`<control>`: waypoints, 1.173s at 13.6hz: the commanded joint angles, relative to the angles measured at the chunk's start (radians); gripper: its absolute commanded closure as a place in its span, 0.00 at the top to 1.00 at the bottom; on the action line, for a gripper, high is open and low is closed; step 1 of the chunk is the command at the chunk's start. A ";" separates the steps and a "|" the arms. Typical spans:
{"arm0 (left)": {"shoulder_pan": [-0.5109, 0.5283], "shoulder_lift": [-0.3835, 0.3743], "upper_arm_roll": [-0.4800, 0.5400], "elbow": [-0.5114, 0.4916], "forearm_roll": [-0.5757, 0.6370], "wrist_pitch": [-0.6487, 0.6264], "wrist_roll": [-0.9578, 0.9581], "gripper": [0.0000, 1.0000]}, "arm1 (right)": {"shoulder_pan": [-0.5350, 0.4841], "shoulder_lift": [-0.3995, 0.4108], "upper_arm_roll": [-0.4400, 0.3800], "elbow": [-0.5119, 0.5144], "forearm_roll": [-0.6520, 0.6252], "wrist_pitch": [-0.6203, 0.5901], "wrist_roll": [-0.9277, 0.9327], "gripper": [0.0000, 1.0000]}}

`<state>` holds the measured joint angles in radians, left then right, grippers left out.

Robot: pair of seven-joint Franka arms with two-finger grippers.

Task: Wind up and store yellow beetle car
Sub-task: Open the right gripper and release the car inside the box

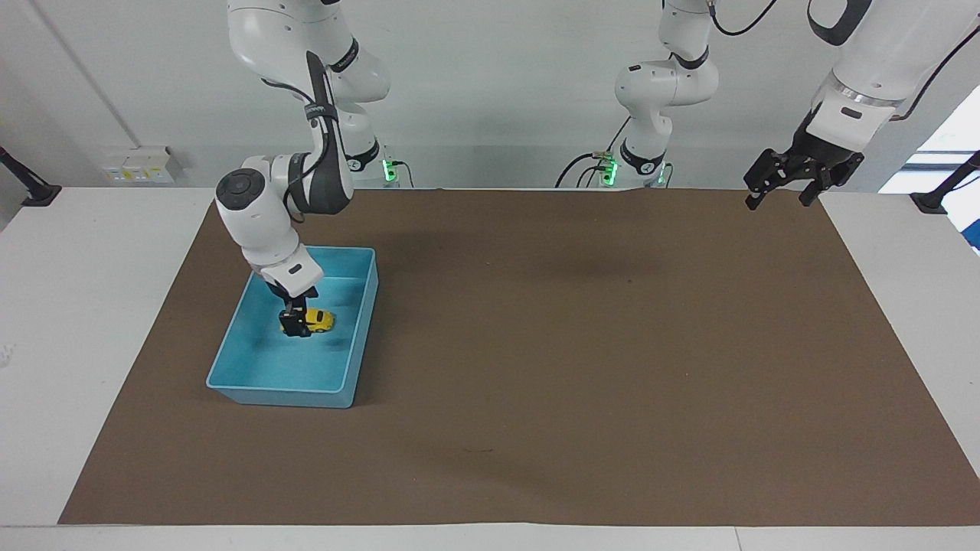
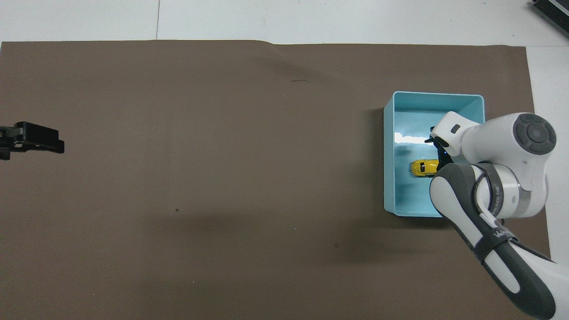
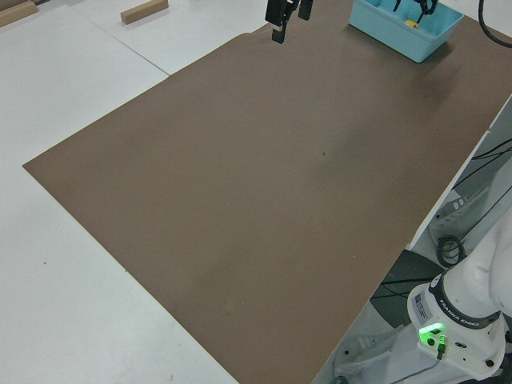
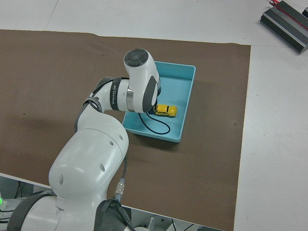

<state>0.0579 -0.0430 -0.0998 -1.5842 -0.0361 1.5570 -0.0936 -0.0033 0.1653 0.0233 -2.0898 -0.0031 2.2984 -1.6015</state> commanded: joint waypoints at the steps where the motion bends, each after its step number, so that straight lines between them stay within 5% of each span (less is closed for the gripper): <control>1: 0.008 -0.002 -0.003 0.015 -0.005 -0.023 -0.006 1.00 | 0.009 -0.004 0.006 0.042 0.015 -0.051 0.026 1.00; 10: 0.008 -0.002 -0.003 0.015 -0.005 -0.023 -0.006 1.00 | 0.042 -0.055 0.006 0.157 0.031 -0.168 0.113 1.00; 16: 0.008 -0.002 -0.003 0.015 -0.005 -0.023 -0.006 1.00 | 0.000 -0.102 -0.006 0.295 0.029 -0.379 0.221 1.00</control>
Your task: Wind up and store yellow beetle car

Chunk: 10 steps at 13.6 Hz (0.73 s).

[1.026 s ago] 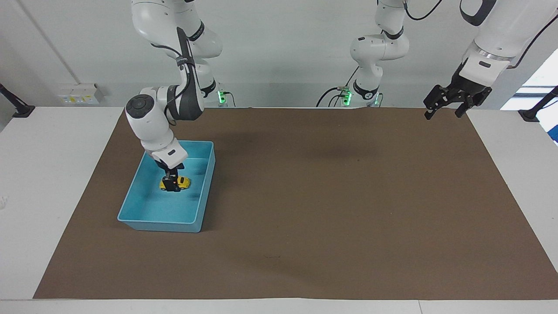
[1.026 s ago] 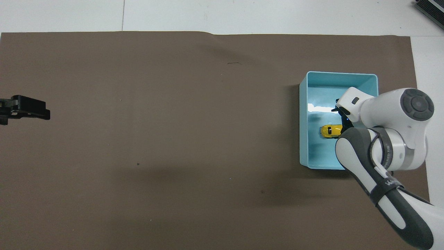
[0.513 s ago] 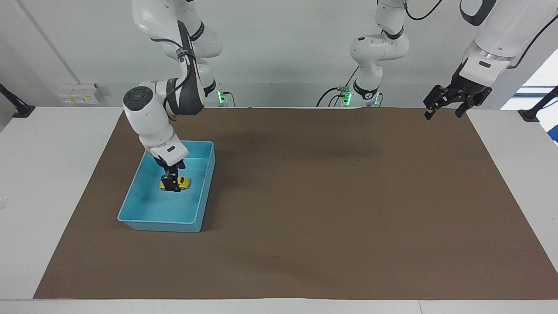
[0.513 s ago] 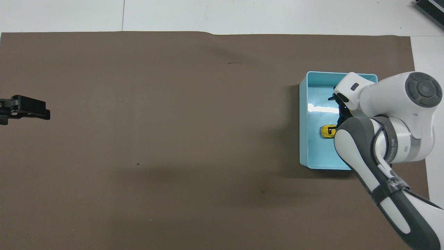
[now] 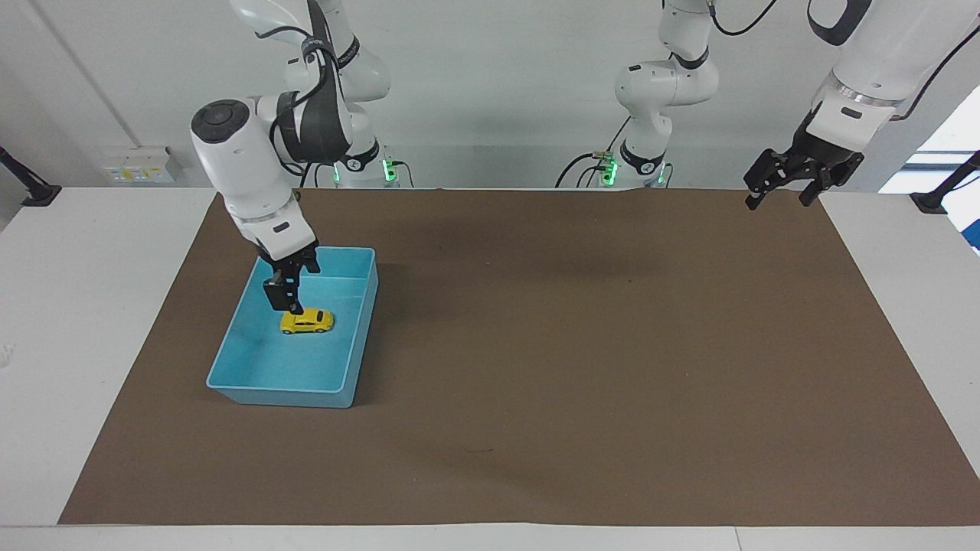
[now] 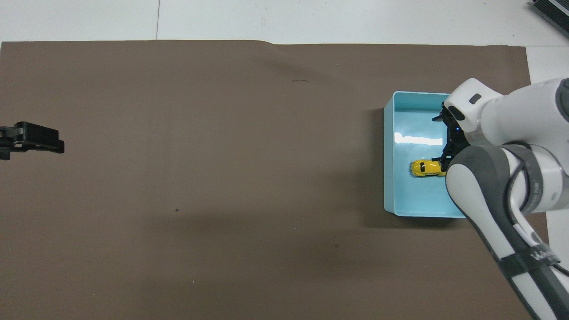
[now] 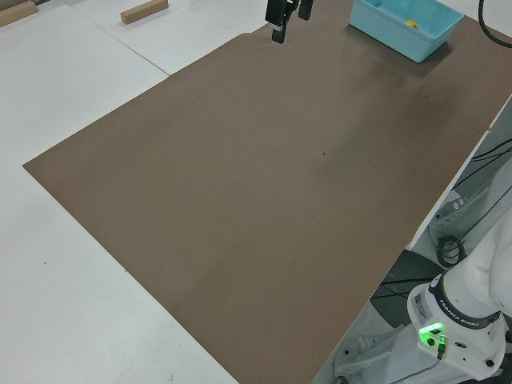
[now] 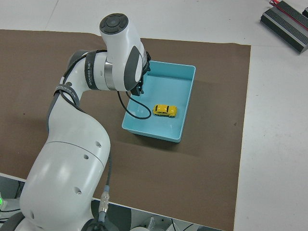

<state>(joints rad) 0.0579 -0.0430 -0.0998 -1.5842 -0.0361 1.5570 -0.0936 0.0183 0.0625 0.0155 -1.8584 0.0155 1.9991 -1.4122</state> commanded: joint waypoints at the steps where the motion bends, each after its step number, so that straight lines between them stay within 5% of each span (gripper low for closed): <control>1: 0.008 -0.002 -0.003 0.015 -0.005 -0.023 -0.006 1.00 | -0.023 -0.003 -0.002 0.079 0.011 -0.112 0.063 1.00; 10: 0.008 -0.002 -0.003 0.015 -0.005 -0.023 -0.006 1.00 | 0.017 -0.041 -0.065 0.152 0.004 -0.238 0.437 1.00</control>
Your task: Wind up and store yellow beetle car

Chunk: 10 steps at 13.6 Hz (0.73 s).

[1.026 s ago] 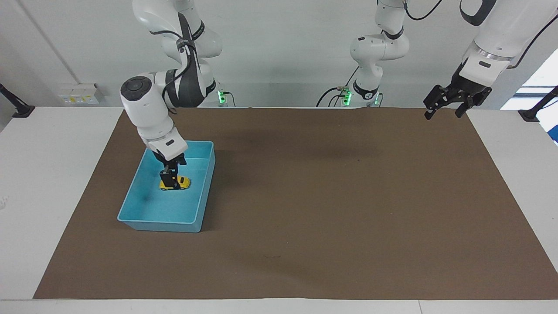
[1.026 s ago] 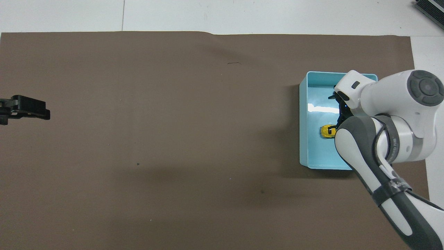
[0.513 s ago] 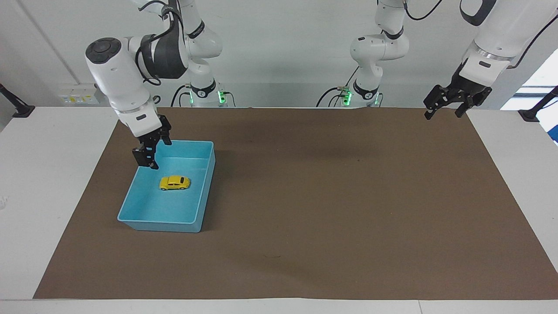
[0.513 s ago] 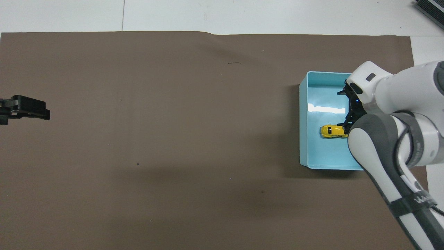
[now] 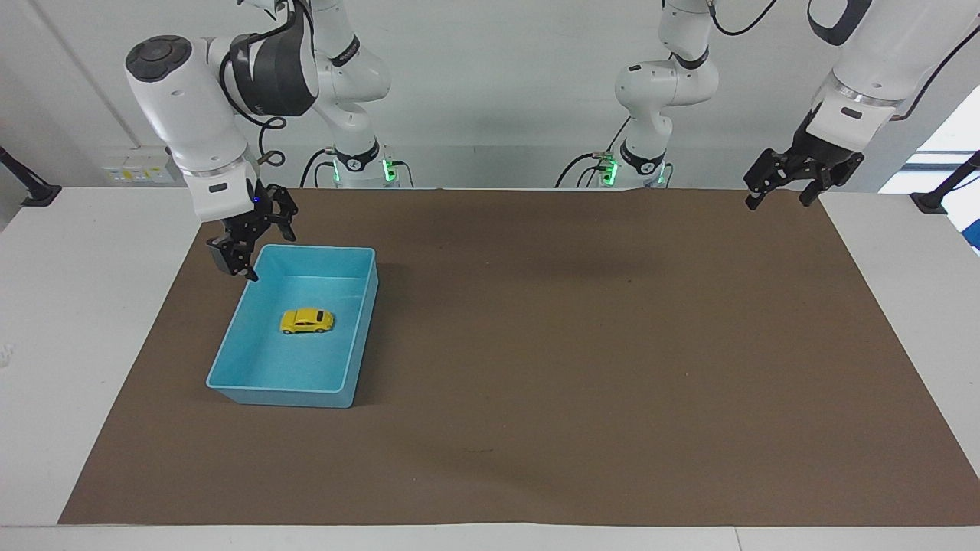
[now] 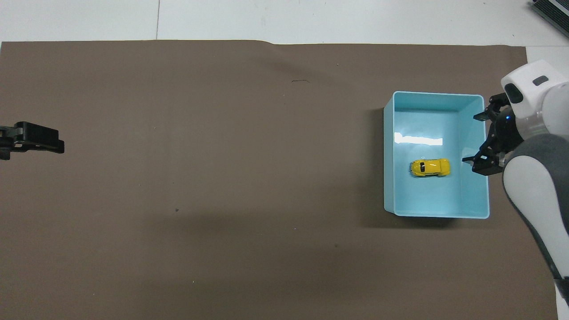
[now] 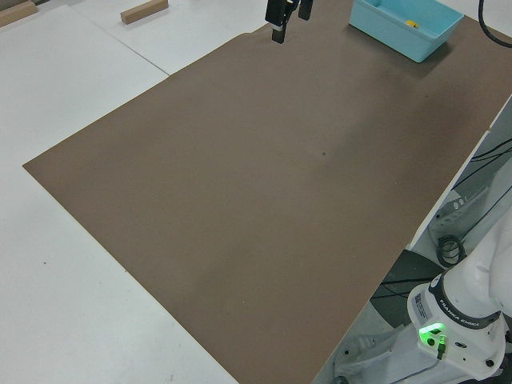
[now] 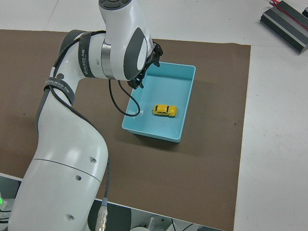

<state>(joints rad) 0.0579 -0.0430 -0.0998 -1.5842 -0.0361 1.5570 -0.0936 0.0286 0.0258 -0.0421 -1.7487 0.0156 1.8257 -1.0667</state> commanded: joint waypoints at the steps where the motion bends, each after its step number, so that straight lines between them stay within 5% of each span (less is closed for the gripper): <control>1: 0.008 -0.002 -0.003 0.015 -0.005 -0.023 -0.006 1.00 | 0.007 -0.004 -0.005 0.073 0.000 -0.101 0.143 1.00; 10: 0.008 -0.002 -0.003 0.015 -0.005 -0.023 -0.006 1.00 | 0.008 -0.012 0.005 0.199 0.009 -0.292 0.632 1.00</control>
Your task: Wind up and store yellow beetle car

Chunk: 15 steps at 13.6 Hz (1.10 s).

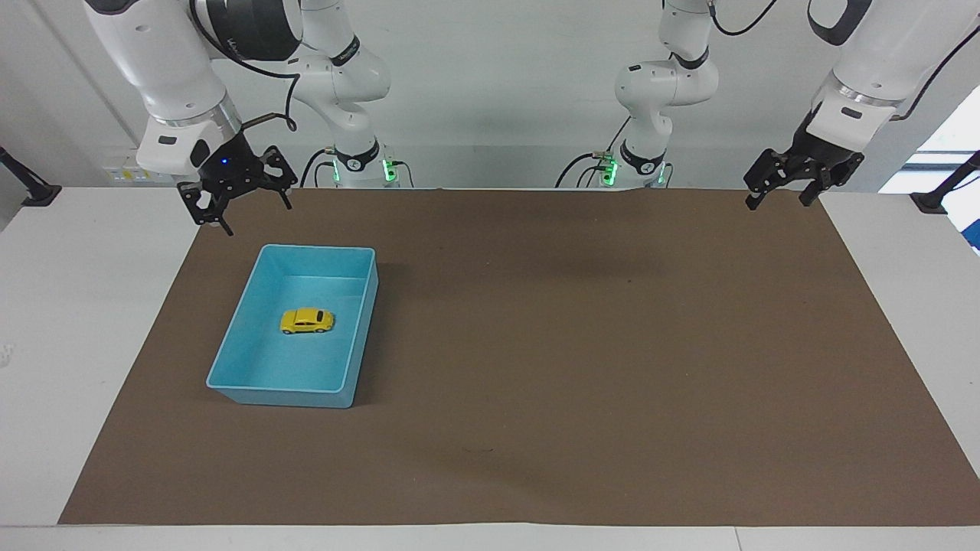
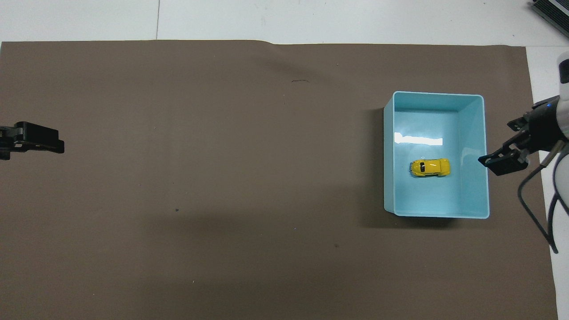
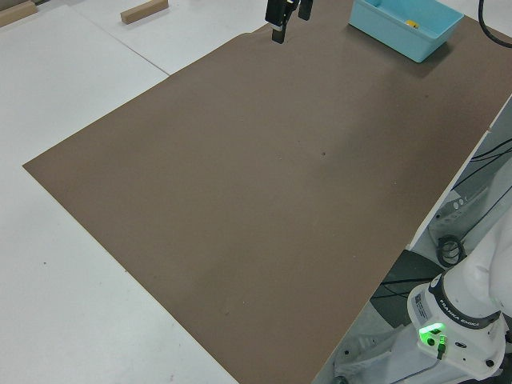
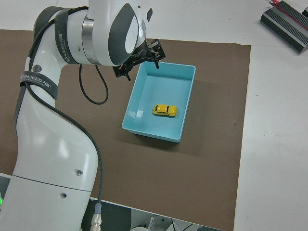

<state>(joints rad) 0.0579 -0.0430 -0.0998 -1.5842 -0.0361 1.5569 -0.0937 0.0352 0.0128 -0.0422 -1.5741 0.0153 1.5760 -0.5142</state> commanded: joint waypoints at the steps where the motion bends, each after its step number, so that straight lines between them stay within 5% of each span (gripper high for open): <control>1: 0.008 -0.002 -0.003 0.015 -0.005 -0.023 -0.006 1.00 | 0.006 -0.007 0.007 0.025 0.011 -0.048 0.112 1.00; 8: 0.008 -0.002 -0.003 0.015 -0.005 -0.023 -0.006 1.00 | 0.022 -0.016 0.007 0.100 0.015 -0.122 0.452 1.00; 15: 0.008 -0.002 -0.003 0.015 -0.005 -0.023 -0.006 1.00 | 0.022 -0.030 0.008 0.124 0.017 -0.152 0.568 1.00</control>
<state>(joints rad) 0.0579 -0.0430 -0.0998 -1.5842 -0.0361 1.5569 -0.0937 0.0620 -0.0110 -0.0373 -1.4604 0.0163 1.4453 0.0227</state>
